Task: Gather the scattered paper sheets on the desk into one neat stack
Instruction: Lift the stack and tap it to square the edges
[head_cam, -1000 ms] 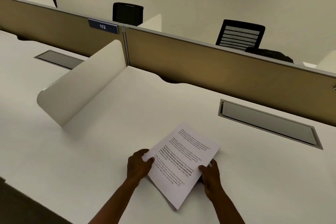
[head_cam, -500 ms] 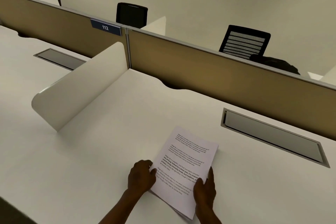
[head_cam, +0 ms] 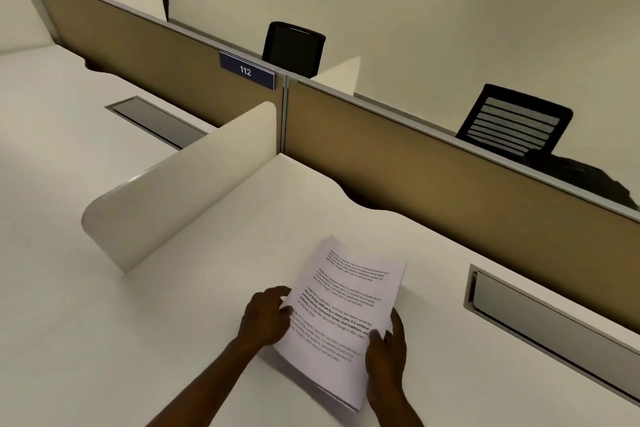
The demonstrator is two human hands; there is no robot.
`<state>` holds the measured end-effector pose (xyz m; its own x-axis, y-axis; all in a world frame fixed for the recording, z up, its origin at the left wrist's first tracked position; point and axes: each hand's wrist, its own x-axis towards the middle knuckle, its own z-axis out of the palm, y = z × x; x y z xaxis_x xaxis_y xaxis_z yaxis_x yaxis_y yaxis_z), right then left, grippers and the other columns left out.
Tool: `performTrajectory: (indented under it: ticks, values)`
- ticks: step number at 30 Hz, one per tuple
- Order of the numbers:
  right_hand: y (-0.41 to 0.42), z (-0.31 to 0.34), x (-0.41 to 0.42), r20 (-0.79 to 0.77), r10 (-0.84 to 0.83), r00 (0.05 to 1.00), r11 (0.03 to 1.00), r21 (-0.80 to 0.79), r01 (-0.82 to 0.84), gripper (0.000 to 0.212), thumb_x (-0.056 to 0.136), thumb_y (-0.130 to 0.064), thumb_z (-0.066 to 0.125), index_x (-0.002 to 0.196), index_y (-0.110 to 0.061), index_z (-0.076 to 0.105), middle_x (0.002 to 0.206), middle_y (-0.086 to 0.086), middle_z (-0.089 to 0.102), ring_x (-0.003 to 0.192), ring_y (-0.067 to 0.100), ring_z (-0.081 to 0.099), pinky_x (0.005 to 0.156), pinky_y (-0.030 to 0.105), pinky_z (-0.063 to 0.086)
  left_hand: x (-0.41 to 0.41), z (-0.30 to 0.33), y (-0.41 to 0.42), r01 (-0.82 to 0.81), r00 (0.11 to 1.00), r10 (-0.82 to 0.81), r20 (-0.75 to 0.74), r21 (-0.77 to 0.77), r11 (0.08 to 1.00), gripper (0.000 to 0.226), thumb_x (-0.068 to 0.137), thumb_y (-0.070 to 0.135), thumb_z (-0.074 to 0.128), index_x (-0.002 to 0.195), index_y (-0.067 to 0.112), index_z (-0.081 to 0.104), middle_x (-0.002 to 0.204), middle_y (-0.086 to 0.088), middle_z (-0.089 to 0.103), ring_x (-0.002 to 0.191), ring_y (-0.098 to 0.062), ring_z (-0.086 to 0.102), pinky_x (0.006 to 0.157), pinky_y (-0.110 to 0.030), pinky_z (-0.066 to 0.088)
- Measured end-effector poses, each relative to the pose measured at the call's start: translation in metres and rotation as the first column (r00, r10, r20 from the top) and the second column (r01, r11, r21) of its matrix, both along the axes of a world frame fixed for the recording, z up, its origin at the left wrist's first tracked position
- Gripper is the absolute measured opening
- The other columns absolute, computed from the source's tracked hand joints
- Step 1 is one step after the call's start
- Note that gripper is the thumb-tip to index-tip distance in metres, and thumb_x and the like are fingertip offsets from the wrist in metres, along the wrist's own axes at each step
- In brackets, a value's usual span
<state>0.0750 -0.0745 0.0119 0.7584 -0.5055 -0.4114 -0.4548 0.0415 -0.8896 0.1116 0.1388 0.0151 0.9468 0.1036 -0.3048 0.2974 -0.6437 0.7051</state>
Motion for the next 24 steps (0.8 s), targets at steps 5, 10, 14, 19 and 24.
performTrajectory:
  ticks: [5, 10, 14, 19, 24]
  values:
    - [0.044, 0.014, 0.096, 0.063, -0.004, 0.998, 0.99, 0.143, -0.005, 0.043, 0.094, 0.007, 0.049, 0.127, -0.021, 0.051, 0.118, 0.009, 0.062, 0.104, 0.026, 0.06, 0.091, 0.038, 0.049, 0.084, 0.011, 0.047, -0.041, 0.996, 0.038, 0.086, 0.025, 0.999, 0.037, 0.093, 0.018, 0.06, 0.13, 0.016, 0.06, 0.125, -0.01, 0.065, 0.11, -0.023, 0.063, 0.09, -0.027, 0.046]
    - [0.096, 0.005, 0.19, 0.014, 0.071, 0.997, 0.959, 0.273, -0.072, 0.042, 0.089, 0.001, 0.058, 0.126, -0.02, 0.054, 0.116, 0.008, 0.063, 0.102, 0.028, 0.062, 0.095, 0.048, 0.052, 0.168, 0.01, 0.097, -0.082, 0.981, 0.067, 0.182, 0.078, 0.994, 0.038, 0.089, 0.011, 0.058, 0.127, 0.01, 0.062, 0.123, -0.014, 0.068, 0.111, -0.03, 0.065, 0.089, -0.032, 0.048]
    - [0.132, -0.007, 0.233, 0.047, 0.14, 0.989, 0.956, 0.254, -0.148, 0.04, 0.084, 0.004, 0.06, 0.118, -0.018, 0.061, 0.116, 0.008, 0.067, 0.102, 0.029, 0.064, 0.097, 0.048, 0.052, 0.222, 0.007, 0.13, -0.044, 0.988, 0.019, 0.154, 0.159, 0.986, 0.045, 0.092, 0.014, 0.055, 0.137, 0.009, 0.053, 0.133, -0.016, 0.059, 0.125, -0.031, 0.053, 0.102, -0.033, 0.04]
    - [0.162, -0.015, 0.27, 0.098, 0.277, 0.956, 0.95, 0.123, -0.287, 0.052, 0.082, -0.003, 0.06, 0.131, -0.019, 0.055, 0.123, 0.005, 0.065, 0.109, 0.024, 0.063, 0.098, 0.046, 0.051, 0.268, -0.003, 0.156, 0.014, 0.996, -0.031, 0.08, 0.203, 0.979, 0.051, 0.096, 0.018, 0.051, 0.143, 0.003, 0.043, 0.141, -0.022, 0.048, 0.133, -0.034, 0.043, 0.111, -0.033, 0.03]
    - [0.167, -0.018, 0.298, -0.02, 0.394, 0.919, 0.919, -0.026, -0.394, 0.064, 0.08, -0.021, 0.065, 0.14, -0.014, 0.044, 0.133, 0.009, 0.057, 0.117, 0.029, 0.057, 0.102, 0.042, 0.047, 0.283, -0.009, 0.158, -0.012, 0.998, -0.005, 0.068, 0.255, 0.967, 0.051, 0.097, 0.02, 0.048, 0.144, 0.003, 0.037, 0.144, -0.021, 0.041, 0.134, -0.036, 0.038, 0.109, -0.04, 0.033]
